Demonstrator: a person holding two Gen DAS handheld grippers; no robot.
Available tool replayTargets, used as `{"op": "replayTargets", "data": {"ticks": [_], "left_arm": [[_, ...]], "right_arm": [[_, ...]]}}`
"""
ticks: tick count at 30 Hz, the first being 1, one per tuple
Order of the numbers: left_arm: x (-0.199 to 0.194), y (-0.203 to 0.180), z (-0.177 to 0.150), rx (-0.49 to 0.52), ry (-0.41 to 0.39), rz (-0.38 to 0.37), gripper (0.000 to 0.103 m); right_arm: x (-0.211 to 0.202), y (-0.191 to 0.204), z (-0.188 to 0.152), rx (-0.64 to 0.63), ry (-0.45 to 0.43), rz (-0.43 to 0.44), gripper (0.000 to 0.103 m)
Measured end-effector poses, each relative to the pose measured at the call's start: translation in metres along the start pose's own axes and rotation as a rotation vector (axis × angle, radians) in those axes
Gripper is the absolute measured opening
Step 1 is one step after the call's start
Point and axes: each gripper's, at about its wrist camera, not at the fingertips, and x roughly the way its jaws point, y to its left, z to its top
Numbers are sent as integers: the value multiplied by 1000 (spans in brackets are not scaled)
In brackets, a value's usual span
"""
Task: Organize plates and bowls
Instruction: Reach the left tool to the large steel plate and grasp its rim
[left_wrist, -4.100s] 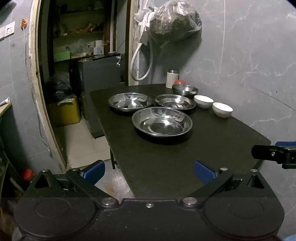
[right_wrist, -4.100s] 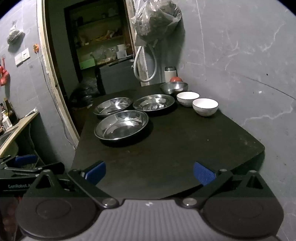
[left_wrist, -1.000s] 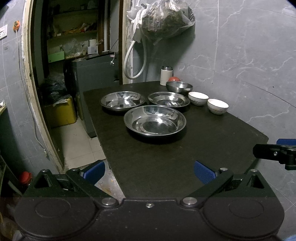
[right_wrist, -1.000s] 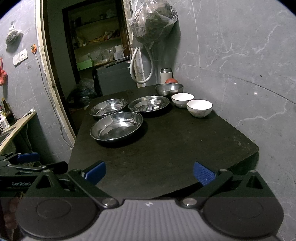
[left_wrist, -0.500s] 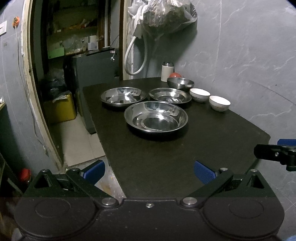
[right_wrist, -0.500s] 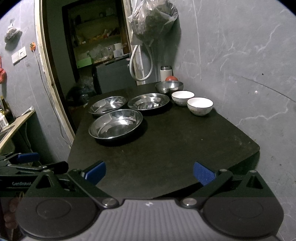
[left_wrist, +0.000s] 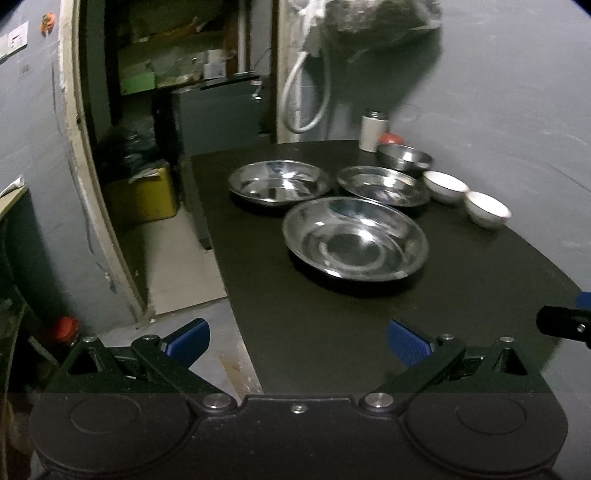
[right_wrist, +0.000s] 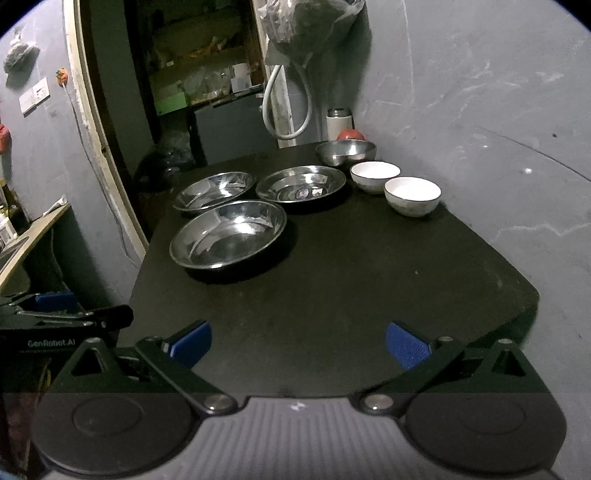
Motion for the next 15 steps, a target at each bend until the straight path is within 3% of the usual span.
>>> {"op": "replayTargets", "data": {"ticks": [9, 15], "left_arm": [[63, 21, 67, -84, 29, 76, 102], [106, 50, 119, -78, 19, 114, 102]], "right_arm": [[64, -10, 62, -31, -1, 66, 103], [112, -1, 104, -41, -7, 134, 103]]}}
